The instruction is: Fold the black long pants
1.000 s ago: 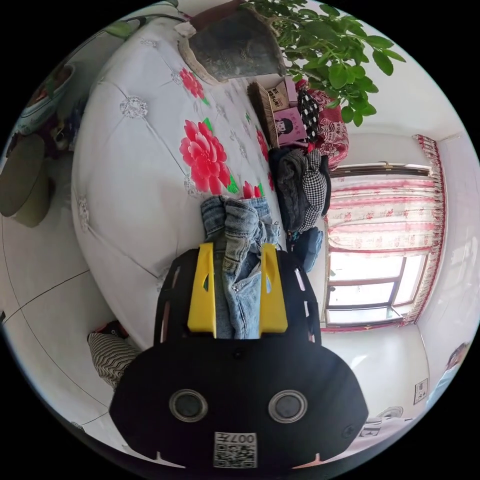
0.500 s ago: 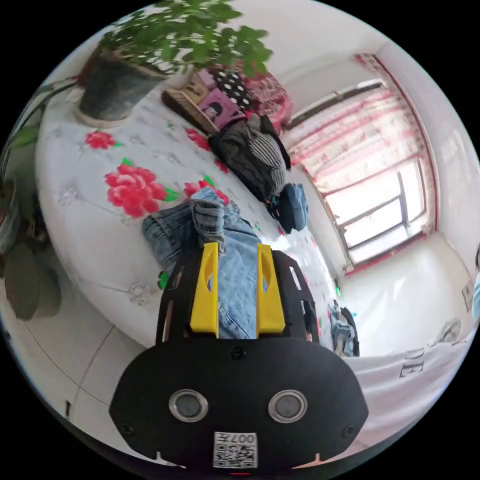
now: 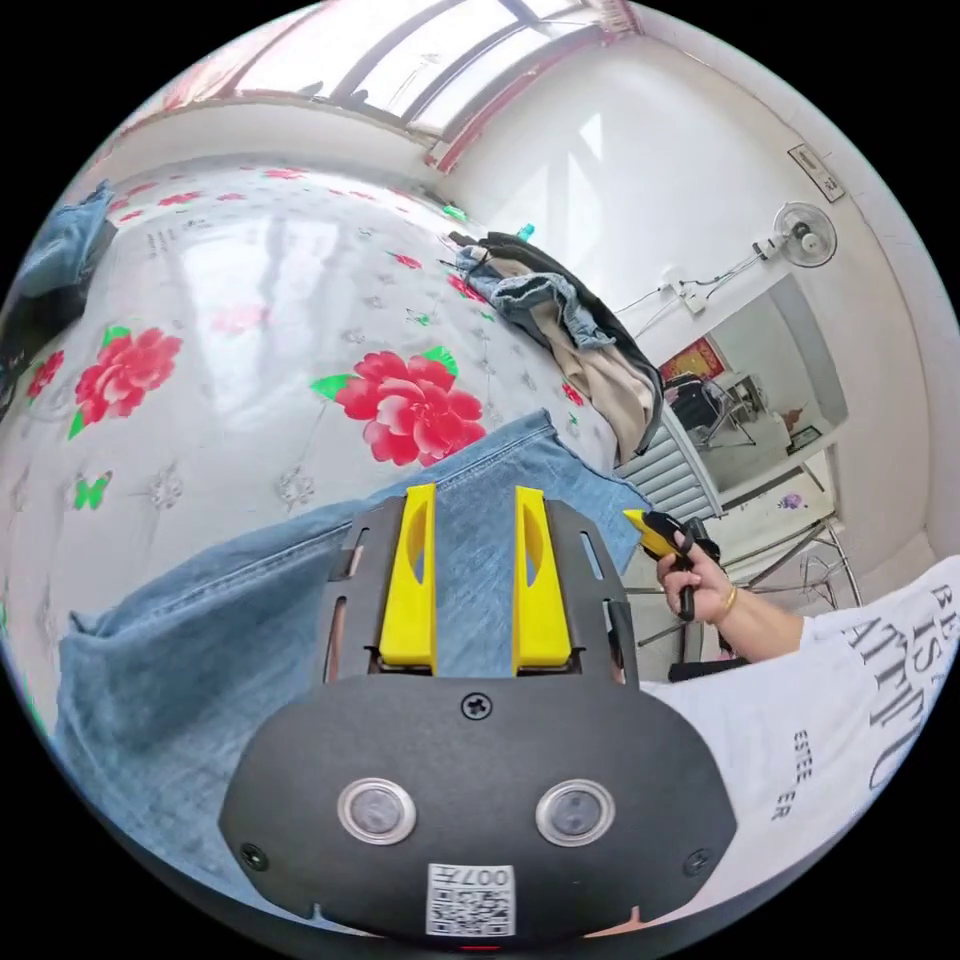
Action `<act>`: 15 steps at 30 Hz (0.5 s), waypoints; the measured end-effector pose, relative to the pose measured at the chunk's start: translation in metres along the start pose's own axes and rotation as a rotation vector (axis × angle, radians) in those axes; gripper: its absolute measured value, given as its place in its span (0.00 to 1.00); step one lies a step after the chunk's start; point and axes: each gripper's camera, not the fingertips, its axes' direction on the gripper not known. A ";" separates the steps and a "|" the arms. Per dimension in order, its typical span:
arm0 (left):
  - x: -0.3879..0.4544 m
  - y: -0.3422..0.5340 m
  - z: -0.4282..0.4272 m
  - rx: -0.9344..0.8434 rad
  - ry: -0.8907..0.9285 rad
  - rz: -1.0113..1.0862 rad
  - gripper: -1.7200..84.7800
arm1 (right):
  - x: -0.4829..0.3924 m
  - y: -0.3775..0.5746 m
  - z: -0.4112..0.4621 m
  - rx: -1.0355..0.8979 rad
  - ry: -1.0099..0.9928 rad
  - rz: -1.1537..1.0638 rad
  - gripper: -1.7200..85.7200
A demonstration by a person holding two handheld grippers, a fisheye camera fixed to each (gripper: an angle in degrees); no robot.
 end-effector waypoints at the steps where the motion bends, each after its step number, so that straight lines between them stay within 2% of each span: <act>1: 0.001 -0.016 0.029 -0.072 -0.042 -0.052 0.15 | -0.001 -0.001 0.001 0.001 -0.003 0.001 0.02; 3: 0.004 -0.030 0.073 -0.202 -0.136 -0.048 0.15 | -0.006 -0.003 0.005 -0.006 -0.011 -0.006 0.02; 4: 0.013 -0.031 0.074 -0.136 -0.296 -0.001 0.10 | -0.011 -0.007 0.009 -0.016 -0.019 -0.005 0.02; 5: 0.018 -0.033 0.081 -0.157 -0.390 0.021 0.03 | -0.014 -0.008 0.011 -0.022 -0.023 -0.003 0.02; 11: 0.024 -0.049 0.075 -0.163 -0.368 0.002 0.01 | -0.091 -0.028 0.070 -0.180 -0.015 -0.134 0.02; 15: 0.032 -0.050 0.072 -0.146 -0.396 0.029 0.01 | -0.185 -0.027 0.140 -0.352 0.056 -0.339 0.02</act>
